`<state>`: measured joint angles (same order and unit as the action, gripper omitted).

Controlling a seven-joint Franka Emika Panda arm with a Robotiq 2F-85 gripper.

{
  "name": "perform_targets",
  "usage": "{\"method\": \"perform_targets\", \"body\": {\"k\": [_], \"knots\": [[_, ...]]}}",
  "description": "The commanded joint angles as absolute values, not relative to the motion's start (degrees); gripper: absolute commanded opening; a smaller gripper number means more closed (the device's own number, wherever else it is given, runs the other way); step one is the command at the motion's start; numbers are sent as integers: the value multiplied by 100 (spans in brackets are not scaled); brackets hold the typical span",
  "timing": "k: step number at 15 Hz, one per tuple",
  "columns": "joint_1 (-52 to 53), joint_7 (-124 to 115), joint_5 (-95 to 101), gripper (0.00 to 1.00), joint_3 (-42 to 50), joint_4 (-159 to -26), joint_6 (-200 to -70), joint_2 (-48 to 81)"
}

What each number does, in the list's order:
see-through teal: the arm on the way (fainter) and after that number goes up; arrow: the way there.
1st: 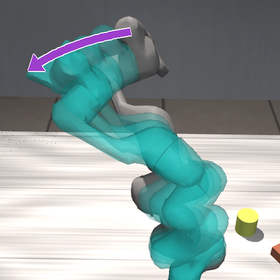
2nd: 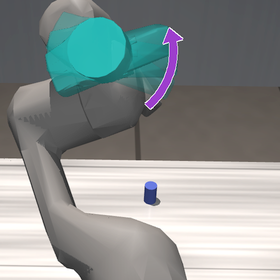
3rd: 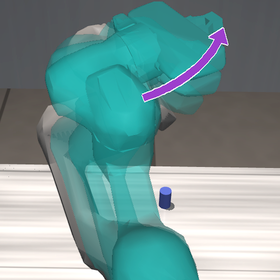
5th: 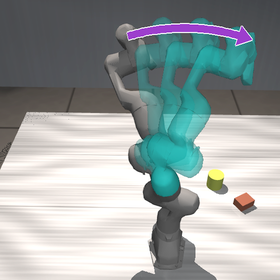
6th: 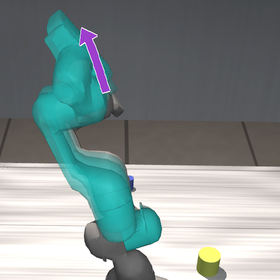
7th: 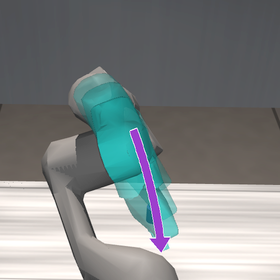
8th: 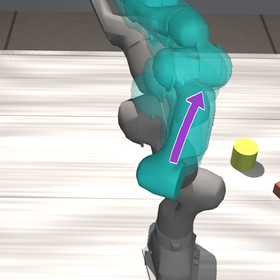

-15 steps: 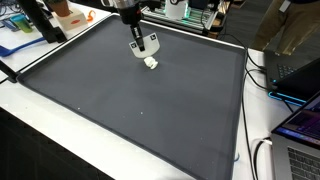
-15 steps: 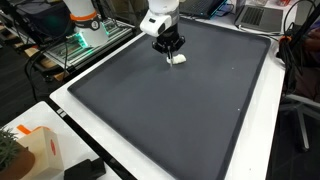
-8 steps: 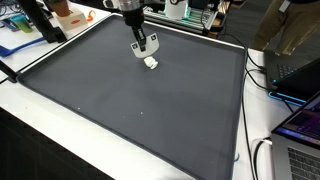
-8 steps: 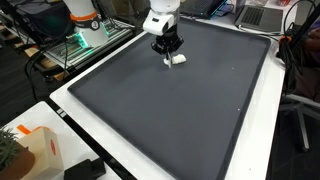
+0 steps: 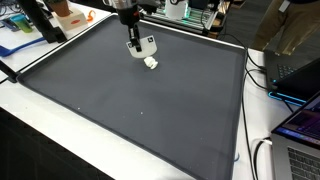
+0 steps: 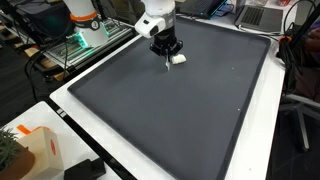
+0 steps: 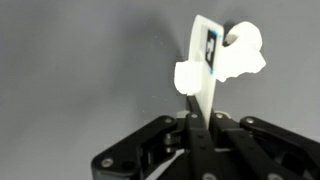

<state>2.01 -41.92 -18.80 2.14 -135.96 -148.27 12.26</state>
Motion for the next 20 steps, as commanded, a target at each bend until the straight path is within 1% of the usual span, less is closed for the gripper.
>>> {"method": "perform_targets", "body": {"k": [1,4,7,12,16,20], "knots": [[63,-4445,-2707,1,115,-13759,-15214,1195],[87,-4547,-3146,1,98,-13918,-15709,1074],[276,-5367,-2490,1,378,-14204,-15961,877],[257,-5627,-2327,1,255,-14530,-16034,425],[244,-4791,-2530,1,-42,-14719,-15946,-60],[367,-4143,-2658,1,-308,-14582,-16038,25]]}}
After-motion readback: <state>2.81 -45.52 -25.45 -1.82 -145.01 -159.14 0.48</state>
